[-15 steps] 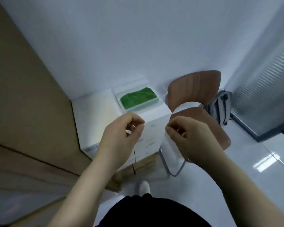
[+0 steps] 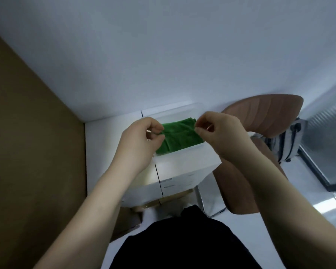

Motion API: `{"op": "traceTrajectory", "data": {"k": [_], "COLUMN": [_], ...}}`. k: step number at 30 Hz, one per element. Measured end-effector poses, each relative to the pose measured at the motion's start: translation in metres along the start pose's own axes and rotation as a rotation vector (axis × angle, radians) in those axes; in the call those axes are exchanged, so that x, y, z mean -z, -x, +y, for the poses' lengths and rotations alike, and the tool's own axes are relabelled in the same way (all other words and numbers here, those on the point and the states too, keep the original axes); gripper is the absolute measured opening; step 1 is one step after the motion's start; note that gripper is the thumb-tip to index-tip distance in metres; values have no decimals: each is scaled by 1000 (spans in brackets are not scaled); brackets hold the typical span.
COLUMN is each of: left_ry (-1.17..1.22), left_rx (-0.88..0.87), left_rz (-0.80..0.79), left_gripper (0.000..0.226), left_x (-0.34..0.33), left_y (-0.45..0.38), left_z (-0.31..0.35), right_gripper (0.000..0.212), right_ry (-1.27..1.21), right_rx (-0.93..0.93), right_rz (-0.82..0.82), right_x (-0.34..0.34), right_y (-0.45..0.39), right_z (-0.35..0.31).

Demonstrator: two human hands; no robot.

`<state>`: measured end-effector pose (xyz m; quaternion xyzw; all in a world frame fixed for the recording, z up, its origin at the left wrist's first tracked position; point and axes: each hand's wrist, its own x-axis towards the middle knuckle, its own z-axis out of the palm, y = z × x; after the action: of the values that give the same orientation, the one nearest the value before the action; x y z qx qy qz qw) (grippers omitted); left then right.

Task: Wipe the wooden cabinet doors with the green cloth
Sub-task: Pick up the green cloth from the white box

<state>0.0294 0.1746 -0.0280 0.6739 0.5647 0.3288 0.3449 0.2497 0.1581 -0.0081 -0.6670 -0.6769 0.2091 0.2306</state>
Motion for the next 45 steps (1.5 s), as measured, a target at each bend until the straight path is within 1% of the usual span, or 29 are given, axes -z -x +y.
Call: {"op": "traceTrajectory", "data": {"k": [2,3,5,8,10,12,14,16,18,19,21,23,24,25,27,28,29,30,32,33,35,37,38,40,41,43,44,45], "left_ry": [-111,-170,-290,-452,-429,-334,-218,27,345,477,648,716,711,712,681,593,462,304,78,17,-42,-34,-2,141,263,580,721,789], "left_rx": [-2,-2,25,99,164,244,340,520,748,833,923,950,949,942,899,858,809,746,633,592,554,564,581,608,612,640,646,604], "left_rz": [-28,-74,-213,-434,-513,-502,-438,-344,-250,-211,-140,-100,-96,-93,-111,-126,-143,-172,-236,-253,-278,-284,-274,-242,-229,-216,-213,-213], "left_gripper": [27,26,22,24,27,30,34,34,29,24,16,17,16,15,16,13,8,15,29,33,38,40,39,38,39,48,53,52], "left_x": [-6,-10,-20,-36,-47,-58,-69,-79,-86,-88,-89,-91,-92,-93,-96,-98,-100,-101,-104,-104,-104,-103,-102,-98,-95,-87,-84,-80], "left_y": [-12,-19,-33,-51,-59,-63,-67,-71,-74,-74,-75,-75,-76,-77,-78,-79,-80,-80,-80,-80,-79,-79,-79,-76,-74,-70,-67,-65], "left_z": [-5,-6,-7,-9,-11,-15,-19,-24,-25,-25,-27,-30,-33,-34,-37,-39,-41,-44,-47,-48,-48,-45,-43,-36,-31,-20,-15,-11], "right_gripper": [9,11,15,26,32,34,43,51,46,43,35,30,30,29,25,24,26,30,36,36,24,24,22,13,11,17,20,21], "right_ry": [32,60,111,177,209,212,192,145,81,55,6,3,44,127,348,409,411,375,294,274,222,118,38,-179,-296,-528,-657,-795], "right_rx": [25,30,2,-107,-186,-236,-254,-286,-342,-375,-442,-463,-437,-373,-181,-99,-67,-92,-213,-263,-319,-363,-388,-422,-426,-415,-409,-411], "right_rz": [-75,-118,-207,-317,-371,-400,-396,-367,-330,-318,-335,-397,-416,-401,-276,-202,-161,-166,-251,-310,-436,-541,-563,-547,-524,-512,-536,-572], "right_x": [-7,-10,-17,-31,-44,-58,-71,-81,-88,-91,-94,-93,-93,-95,-101,-104,-107,-108,-108,-105,-99,-91,-87,-77,-72,-62,-59,-56], "right_y": [-23,-33,-52,-75,-85,-92,-98,-103,-109,-111,-117,-121,-121,-119,-111,-108,-106,-107,-115,-120,-128,-135,-137,-137,-136,-130,-127,-123], "right_z": [7,10,18,36,45,51,57,63,69,71,74,74,74,74,74,73,72,70,72,73,74,71,68,60,56,49,45,41]}}
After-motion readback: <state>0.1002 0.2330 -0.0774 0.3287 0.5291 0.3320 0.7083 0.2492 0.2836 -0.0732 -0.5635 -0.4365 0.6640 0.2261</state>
